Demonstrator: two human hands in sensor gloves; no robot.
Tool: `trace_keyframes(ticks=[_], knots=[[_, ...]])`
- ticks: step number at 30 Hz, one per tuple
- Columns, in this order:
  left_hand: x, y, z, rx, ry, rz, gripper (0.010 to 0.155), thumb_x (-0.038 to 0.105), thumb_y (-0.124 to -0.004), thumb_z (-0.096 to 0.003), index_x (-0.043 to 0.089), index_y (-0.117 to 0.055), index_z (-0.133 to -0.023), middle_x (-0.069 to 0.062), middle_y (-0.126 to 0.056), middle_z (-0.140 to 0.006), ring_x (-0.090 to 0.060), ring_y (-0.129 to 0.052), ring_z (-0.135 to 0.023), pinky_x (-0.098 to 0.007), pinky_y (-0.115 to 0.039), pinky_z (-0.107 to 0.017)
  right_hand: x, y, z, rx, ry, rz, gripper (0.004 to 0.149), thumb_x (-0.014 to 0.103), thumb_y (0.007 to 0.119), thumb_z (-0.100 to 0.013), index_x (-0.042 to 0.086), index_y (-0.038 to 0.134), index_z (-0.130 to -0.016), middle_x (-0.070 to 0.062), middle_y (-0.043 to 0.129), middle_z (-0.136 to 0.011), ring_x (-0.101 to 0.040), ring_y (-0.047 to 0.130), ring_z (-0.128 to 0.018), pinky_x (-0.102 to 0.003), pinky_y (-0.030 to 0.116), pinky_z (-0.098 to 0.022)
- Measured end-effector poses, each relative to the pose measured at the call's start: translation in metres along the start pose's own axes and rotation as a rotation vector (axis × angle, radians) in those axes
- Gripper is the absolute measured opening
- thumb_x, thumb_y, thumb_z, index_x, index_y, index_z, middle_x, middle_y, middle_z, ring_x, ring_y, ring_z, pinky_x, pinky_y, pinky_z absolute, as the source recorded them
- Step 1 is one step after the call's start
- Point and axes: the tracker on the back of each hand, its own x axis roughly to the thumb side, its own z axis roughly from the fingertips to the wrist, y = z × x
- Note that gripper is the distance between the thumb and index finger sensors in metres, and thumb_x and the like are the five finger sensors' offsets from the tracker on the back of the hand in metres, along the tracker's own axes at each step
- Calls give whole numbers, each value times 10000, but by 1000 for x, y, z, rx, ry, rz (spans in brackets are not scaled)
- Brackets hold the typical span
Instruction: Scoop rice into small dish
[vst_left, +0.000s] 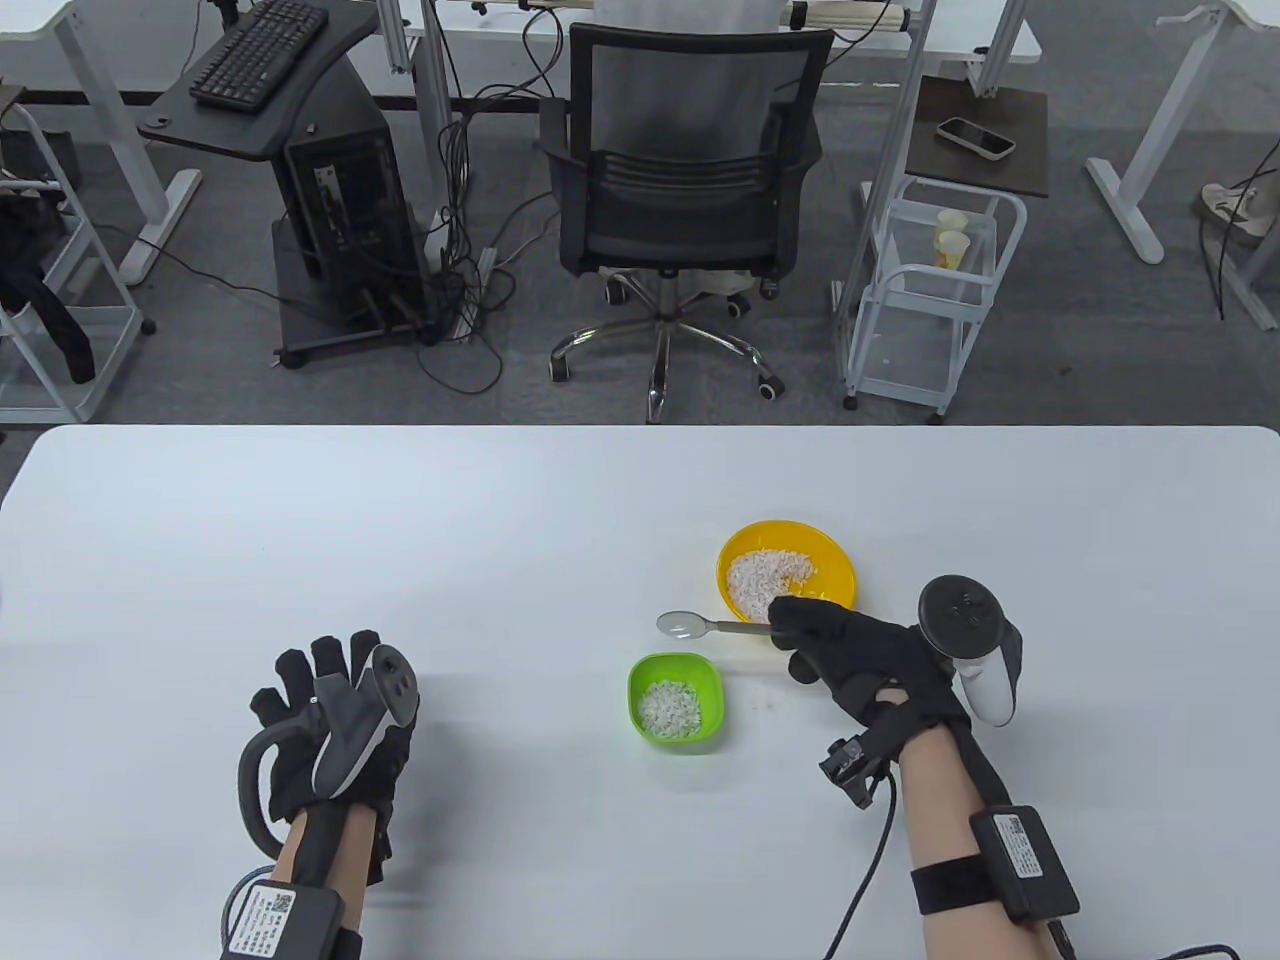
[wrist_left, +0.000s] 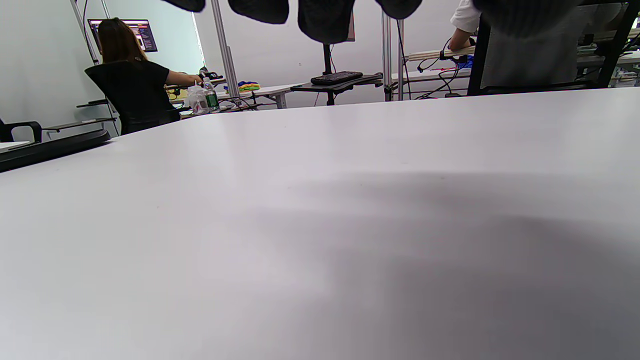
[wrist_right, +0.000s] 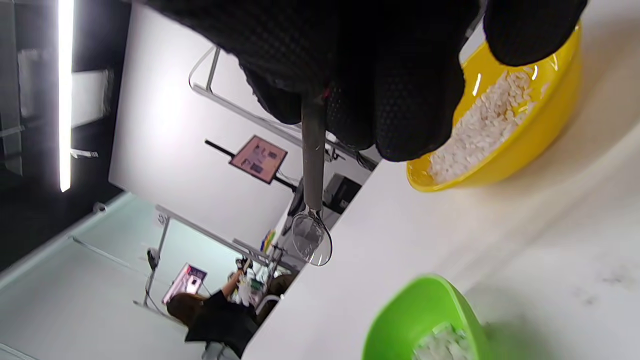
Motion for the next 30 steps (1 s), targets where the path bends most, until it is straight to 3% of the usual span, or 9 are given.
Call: trace_keyframes(ticks=[3, 7, 14, 30], knots=[[0, 0, 0, 1, 0, -9, 724, 646, -618, -466, 439, -350, -1106, 75, -440, -1266, -275, -388, -1193, -590, -407, -851, -5, -10, 4, -202, -8, -68, 429, 104, 745, -561, 102, 788, -988, -248, 898, -914, -467, 931, -626, -761, 557, -609], [1, 0, 0, 3, -3, -10, 725, 646, -618, -466, 440, -349, -1106, 78, -439, -1266, -274, -387, -1193, -589, -407, -852, -18, -21, 6, -287, 53, -83, 434, 116, 734, -576, 125, 758, -1010, -238, 862, -955, -477, 908, -661, -760, 530, -633], [1, 0, 0, 3, -3, -8, 725, 646, -618, -465, 439, -349, -1107, 76, -437, -1266, -275, -389, -1193, -589, -407, -853, -40, -30, 8, -426, 228, 137, 440, 135, 717, -586, 147, 731, -1025, -218, 836, -989, -483, 893, -716, -753, 521, -646], [2, 0, 0, 9, -9, -6, 726, 646, -619, -465, 437, -351, -1107, 75, -440, -1266, -279, -389, -1192, -590, -408, -852, -55, -17, 3, -406, 335, 277, 438, 148, 719, -579, 136, 744, -1016, -225, 856, -971, -496, 902, -718, -750, 542, -632]])
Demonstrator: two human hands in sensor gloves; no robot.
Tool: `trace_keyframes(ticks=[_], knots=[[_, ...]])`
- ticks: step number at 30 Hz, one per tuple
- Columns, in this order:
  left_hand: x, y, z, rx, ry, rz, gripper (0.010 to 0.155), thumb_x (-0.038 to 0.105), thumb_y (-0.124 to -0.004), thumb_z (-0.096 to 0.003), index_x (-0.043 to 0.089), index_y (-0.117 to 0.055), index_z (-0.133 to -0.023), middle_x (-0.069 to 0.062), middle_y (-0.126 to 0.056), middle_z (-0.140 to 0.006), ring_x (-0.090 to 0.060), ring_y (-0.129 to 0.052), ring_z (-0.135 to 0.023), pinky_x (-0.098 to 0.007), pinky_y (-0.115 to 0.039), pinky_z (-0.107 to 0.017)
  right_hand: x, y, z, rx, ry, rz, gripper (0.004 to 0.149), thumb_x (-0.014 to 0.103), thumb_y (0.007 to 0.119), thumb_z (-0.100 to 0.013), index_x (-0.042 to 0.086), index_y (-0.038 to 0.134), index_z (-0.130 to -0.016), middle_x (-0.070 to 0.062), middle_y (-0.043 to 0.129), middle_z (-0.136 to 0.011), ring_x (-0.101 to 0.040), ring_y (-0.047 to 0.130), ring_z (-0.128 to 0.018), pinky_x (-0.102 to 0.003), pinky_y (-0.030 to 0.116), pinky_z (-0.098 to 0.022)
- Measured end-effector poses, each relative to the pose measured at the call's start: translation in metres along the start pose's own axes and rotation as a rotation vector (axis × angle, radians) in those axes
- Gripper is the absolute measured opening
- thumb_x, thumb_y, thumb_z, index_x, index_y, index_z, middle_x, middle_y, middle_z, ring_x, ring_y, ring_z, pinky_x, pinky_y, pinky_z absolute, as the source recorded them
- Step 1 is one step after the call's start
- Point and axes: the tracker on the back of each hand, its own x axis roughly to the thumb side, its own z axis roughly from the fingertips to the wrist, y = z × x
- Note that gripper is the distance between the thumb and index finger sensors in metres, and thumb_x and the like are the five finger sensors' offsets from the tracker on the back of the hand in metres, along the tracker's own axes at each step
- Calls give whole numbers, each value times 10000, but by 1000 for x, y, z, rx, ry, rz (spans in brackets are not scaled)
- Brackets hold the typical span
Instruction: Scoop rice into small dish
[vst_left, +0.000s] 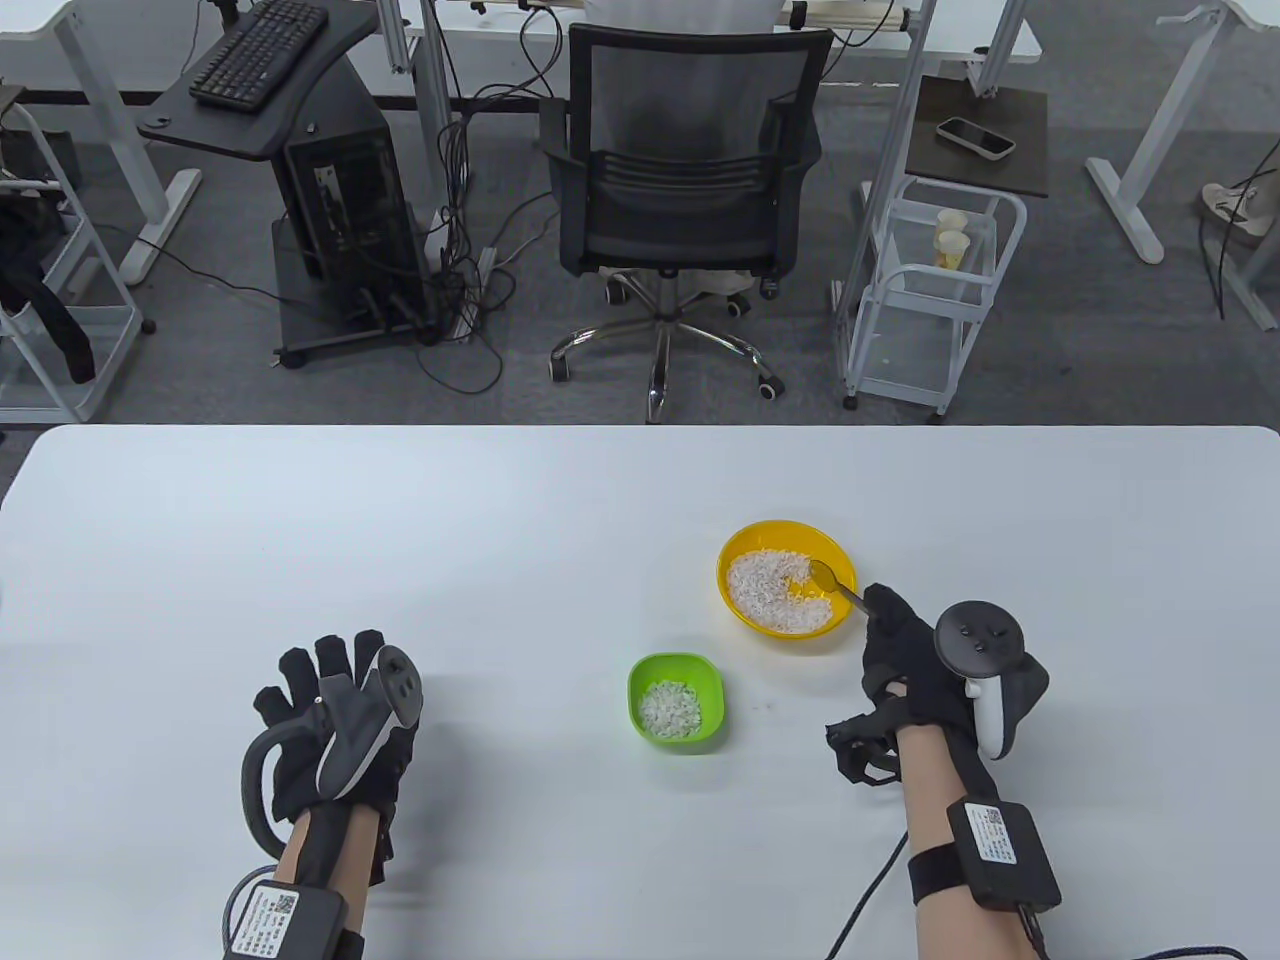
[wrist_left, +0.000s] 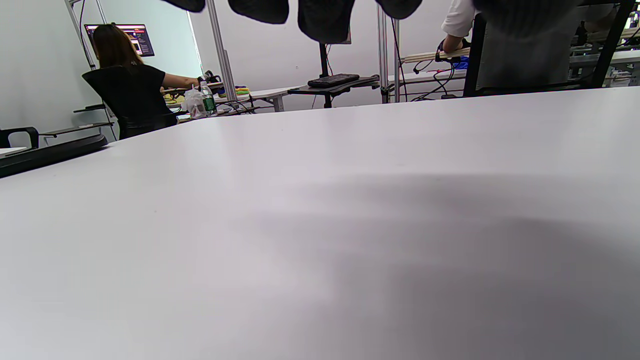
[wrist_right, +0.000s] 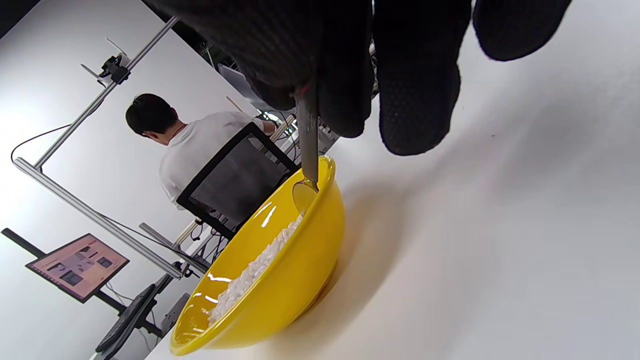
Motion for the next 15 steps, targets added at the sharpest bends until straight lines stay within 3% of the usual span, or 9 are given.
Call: trace_keyframes(ticks=[7, 15], knots=[[1, -1, 0, -1, -1, -1, 725, 646, -619, -466, 439, -350, -1107, 76, -437, -1267, -278, -386, -1193, -589, -406, -852, -5, 12, -3, 165, -19, -162, 430, 143, 728, -559, 22, 779, -968, -293, 942, -819, -454, 967, -595, -734, 606, -588], [1, -1, 0, -5, 3, -7, 726, 648, -616, -466, 441, -346, -1107, 78, -434, -1267, -274, -384, -1194, -589, -405, -853, -19, 20, -1, 148, 182, -400, 440, 101, 689, -553, -49, 740, -964, -344, 927, -763, -456, 953, -518, -747, 587, -575]])
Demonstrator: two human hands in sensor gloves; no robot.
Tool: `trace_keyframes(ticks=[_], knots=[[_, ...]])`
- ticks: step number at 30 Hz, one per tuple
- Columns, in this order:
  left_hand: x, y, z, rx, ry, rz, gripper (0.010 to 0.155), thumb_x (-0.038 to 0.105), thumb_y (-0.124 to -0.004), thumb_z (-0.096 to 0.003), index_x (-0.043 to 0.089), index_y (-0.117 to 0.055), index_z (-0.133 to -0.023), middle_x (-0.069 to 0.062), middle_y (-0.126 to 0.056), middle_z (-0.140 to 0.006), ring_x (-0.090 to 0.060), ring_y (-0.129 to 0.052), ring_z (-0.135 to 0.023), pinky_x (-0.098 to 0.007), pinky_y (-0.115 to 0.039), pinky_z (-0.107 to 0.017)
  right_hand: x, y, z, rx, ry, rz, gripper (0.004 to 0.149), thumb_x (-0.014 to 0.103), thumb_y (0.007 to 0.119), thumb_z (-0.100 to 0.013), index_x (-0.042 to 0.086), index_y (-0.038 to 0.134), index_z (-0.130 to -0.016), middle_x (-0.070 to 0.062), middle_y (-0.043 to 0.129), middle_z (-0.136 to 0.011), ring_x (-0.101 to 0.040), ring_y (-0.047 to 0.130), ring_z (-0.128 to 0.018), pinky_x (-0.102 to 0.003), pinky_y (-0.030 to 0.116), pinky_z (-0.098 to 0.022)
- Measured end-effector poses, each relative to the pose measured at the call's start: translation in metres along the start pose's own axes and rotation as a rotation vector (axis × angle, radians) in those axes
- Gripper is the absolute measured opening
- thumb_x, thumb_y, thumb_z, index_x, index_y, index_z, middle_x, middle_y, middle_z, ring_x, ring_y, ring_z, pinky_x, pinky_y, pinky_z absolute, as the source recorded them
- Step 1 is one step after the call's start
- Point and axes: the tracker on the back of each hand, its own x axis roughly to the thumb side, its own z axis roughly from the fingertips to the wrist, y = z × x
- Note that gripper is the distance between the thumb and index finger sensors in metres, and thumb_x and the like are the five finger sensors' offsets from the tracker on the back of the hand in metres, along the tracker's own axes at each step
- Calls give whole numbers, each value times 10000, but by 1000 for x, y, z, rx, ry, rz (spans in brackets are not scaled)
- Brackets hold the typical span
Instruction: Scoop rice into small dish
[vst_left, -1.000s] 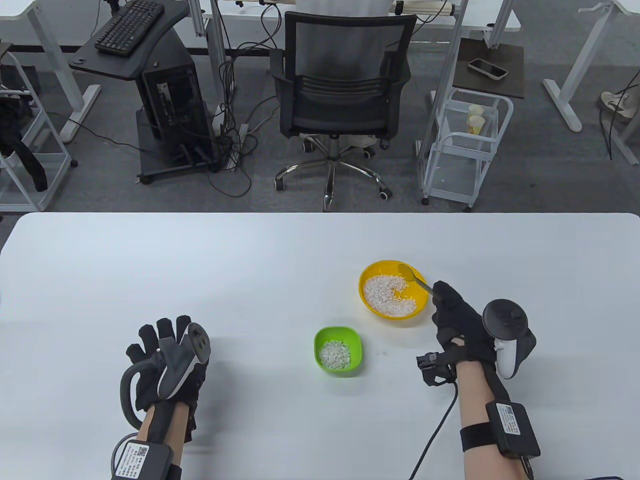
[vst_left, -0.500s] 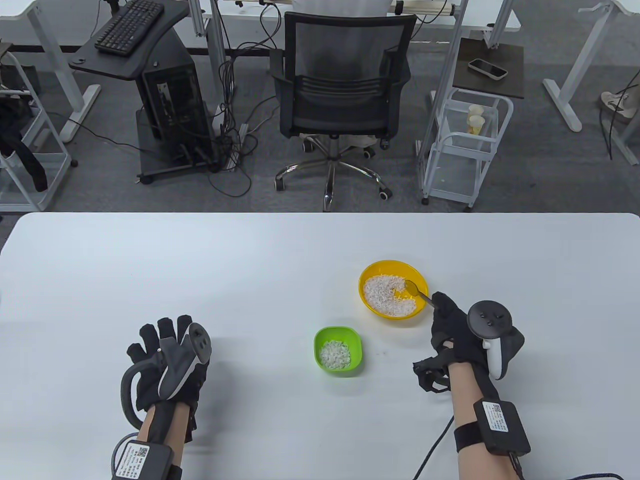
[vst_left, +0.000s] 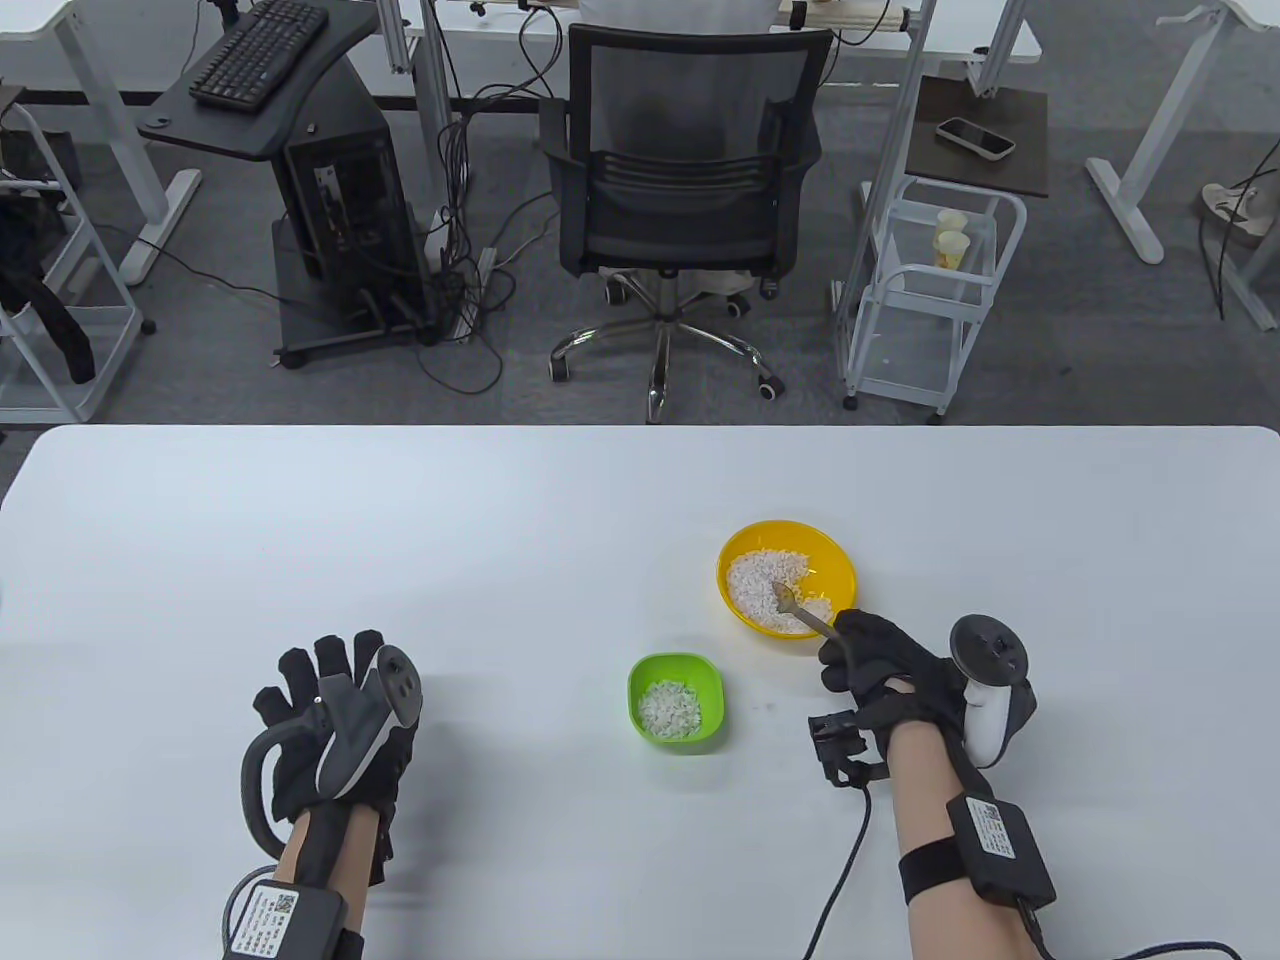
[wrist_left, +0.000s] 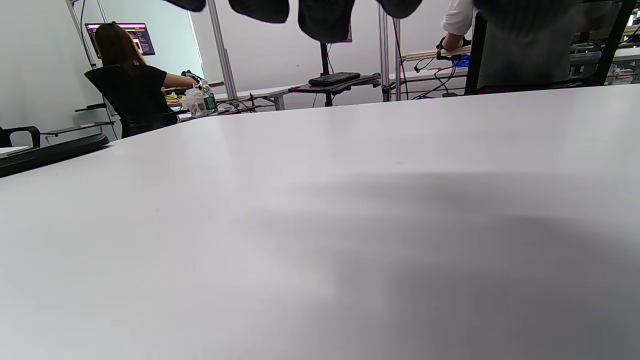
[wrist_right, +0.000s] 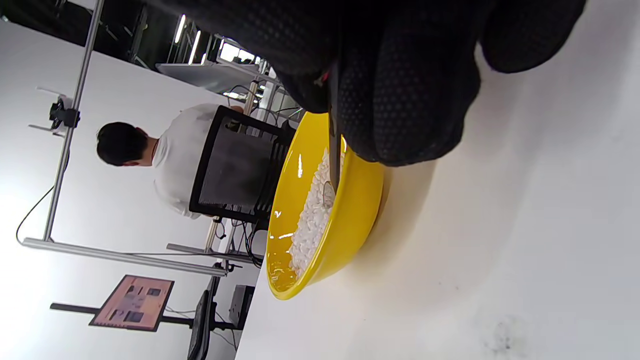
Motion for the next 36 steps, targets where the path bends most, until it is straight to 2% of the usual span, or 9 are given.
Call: trace_keyframes(ticks=[7, 24, 30, 36], knots=[[0, 0, 0, 0, -1, -1, 724, 647, -616, -467, 441, -346, -1106, 79, -434, -1267, -274, -384, -1194, -588, -405, -854, 0, -7, 1, -39, 21, -37, 443, 96, 675, -552, -44, 729, -970, -333, 919, -770, -453, 943, -522, -747, 582, -578], [-1, 0, 0, -4, 1, 3, 726, 647, -617, -466, 440, -346, -1108, 75, -434, -1268, -275, -384, -1194, -590, -405, -853, 16, -29, 9, -29, -38, -224, 440, 97, 673, -554, -31, 728, -971, -319, 912, -783, -451, 936, -536, -738, 579, -586], [-1, 0, -1, -7, 2, 5, 725, 647, -616, -467, 440, -346, -1107, 78, -435, -1267, -275, -384, -1194, -589, -406, -853, 32, -27, 17, 61, -98, -290, 441, 94, 680, -555, -33, 727, -975, -320, 911, -788, -452, 936, -542, -738, 578, -586], [-2, 0, 0, -7, 2, 9, 725, 648, -616, -466, 440, -347, -1107, 79, -434, -1268, -274, -385, -1194, -589, -405, -853, 45, -19, 20, 253, -160, -245, 456, 88, 703, -558, -33, 708, -997, -323, 897, -819, -460, 930, -573, -744, 570, -592]])
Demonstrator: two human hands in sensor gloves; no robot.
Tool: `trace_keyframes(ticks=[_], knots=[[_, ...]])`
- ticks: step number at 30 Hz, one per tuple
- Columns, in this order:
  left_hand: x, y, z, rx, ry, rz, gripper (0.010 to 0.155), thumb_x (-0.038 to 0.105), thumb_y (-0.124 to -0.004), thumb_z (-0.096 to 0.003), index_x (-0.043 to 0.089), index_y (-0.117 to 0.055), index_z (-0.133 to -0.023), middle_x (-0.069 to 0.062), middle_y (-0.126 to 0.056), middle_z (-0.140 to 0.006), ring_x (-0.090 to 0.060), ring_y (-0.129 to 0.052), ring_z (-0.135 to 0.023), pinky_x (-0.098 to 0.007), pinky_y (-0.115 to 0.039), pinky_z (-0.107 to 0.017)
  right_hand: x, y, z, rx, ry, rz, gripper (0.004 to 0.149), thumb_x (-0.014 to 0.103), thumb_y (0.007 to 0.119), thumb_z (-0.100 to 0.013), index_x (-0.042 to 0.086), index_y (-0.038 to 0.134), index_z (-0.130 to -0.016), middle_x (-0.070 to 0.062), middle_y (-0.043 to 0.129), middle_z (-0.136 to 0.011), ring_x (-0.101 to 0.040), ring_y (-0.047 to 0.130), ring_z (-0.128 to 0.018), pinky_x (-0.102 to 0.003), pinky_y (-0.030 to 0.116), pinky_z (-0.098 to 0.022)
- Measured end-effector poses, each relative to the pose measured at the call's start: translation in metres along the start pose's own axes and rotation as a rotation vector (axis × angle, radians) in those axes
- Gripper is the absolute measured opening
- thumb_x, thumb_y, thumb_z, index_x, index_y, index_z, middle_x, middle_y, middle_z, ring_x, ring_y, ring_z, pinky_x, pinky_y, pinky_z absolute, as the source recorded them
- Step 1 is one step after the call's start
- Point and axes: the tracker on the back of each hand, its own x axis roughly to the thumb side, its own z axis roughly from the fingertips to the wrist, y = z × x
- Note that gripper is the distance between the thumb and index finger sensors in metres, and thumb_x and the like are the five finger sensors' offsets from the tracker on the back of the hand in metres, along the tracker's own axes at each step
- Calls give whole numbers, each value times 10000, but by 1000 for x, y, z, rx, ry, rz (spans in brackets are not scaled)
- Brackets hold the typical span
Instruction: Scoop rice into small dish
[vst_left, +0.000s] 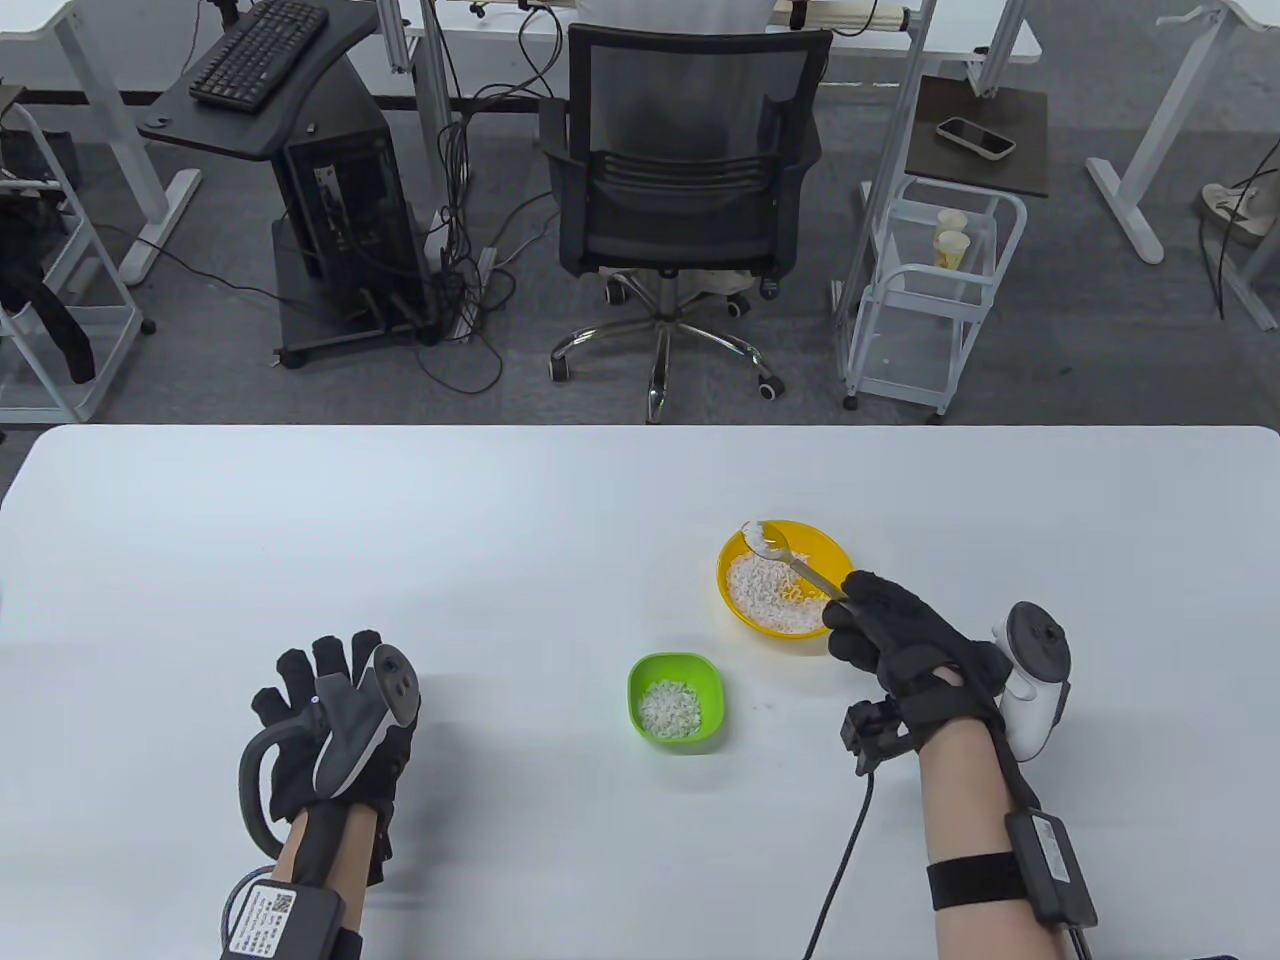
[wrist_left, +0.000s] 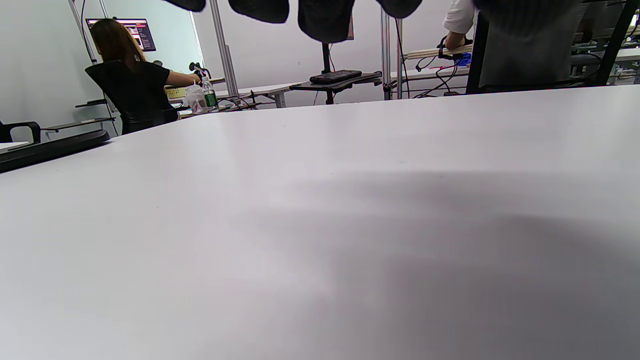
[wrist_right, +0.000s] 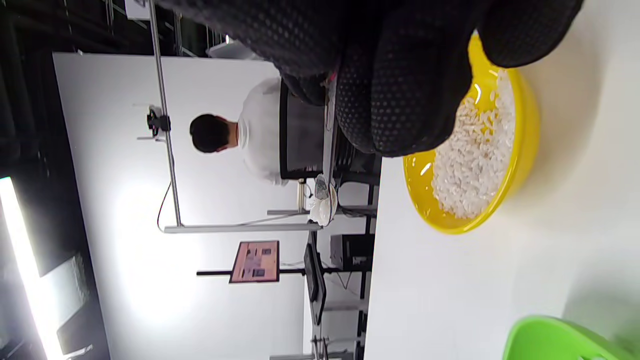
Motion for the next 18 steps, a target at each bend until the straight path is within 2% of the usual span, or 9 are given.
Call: trace_keyframes(ticks=[4, 10, 18], knots=[[0, 0, 0, -2, -2, -2, 726, 648, -616, -467, 440, -345, -1108, 76, -435, -1267, -275, -385, -1194, -589, -406, -853, 2, 8, -2, 147, 13, 41, 448, 81, 714, -559, -25, 726, -994, -324, 900, -823, -469, 925, -581, -749, 565, -595], [0, 0, 0, -4, 0, -2, 726, 647, -616, -467, 440, -345, -1108, 78, -433, -1268, -275, -383, -1195, -588, -405, -854, -2, 18, -5, 279, 73, 158, 447, 73, 734, -558, -18, 740, -996, -322, 902, -830, -473, 921, -587, -739, 577, -598], [1, 0, 0, -6, -2, -13, 726, 647, -616, -467, 440, -345, -1107, 77, -435, -1267, -275, -386, -1194, -589, -405, -853, -13, 35, -9, 324, 149, 352, 434, 66, 753, -557, 21, 773, -988, -299, 910, -847, -481, 911, -605, -736, 572, -606]])
